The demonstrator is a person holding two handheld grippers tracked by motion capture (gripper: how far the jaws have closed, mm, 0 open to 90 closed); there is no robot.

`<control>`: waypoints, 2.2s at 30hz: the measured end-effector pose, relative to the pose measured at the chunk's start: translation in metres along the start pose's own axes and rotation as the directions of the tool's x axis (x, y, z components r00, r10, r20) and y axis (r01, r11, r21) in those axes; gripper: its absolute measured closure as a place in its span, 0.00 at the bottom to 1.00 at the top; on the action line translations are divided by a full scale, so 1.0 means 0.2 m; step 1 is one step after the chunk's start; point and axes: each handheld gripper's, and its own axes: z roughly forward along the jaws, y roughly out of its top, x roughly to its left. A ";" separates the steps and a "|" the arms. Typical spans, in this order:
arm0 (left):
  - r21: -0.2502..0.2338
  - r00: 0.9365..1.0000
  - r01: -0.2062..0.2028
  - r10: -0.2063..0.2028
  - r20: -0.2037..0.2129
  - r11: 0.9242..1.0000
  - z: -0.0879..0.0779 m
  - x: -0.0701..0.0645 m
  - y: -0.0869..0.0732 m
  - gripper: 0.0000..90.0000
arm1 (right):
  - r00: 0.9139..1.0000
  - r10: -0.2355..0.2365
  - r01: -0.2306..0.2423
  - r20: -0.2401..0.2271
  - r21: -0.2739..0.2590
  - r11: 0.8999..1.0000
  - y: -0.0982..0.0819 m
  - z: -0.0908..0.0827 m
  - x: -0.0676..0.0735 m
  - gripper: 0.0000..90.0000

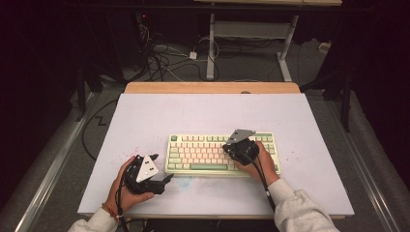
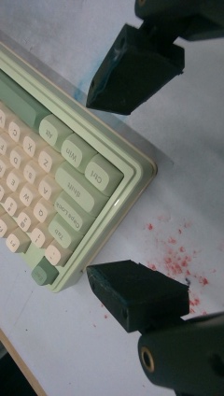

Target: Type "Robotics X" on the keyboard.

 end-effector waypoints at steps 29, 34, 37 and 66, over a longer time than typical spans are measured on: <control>0.018 1.000 0.004 -0.004 0.004 1.000 0.00 0.00 0.01 0.19 | 0.996 0.041 -0.018 0.085 -0.264 0.964 -0.06 -0.31 0.03 0.33; 0.005 1.000 0.012 -0.013 0.017 1.000 -0.02 0.01 0.01 0.25 | 0.992 0.055 -0.019 0.111 -0.297 0.955 -0.09 -0.38 0.03 0.26; 0.004 1.000 0.022 -0.022 0.011 1.000 -0.04 0.02 0.03 0.26 | 0.992 0.055 -0.017 0.115 -0.310 0.951 -0.11 -0.41 0.03 0.25; 0.059 0.996 -0.005 0.000 0.092 0.998 -0.06 0.00 0.24 0.79 | 0.977 0.041 0.013 0.208 -0.253 0.967 -0.44 -0.59 0.11 0.26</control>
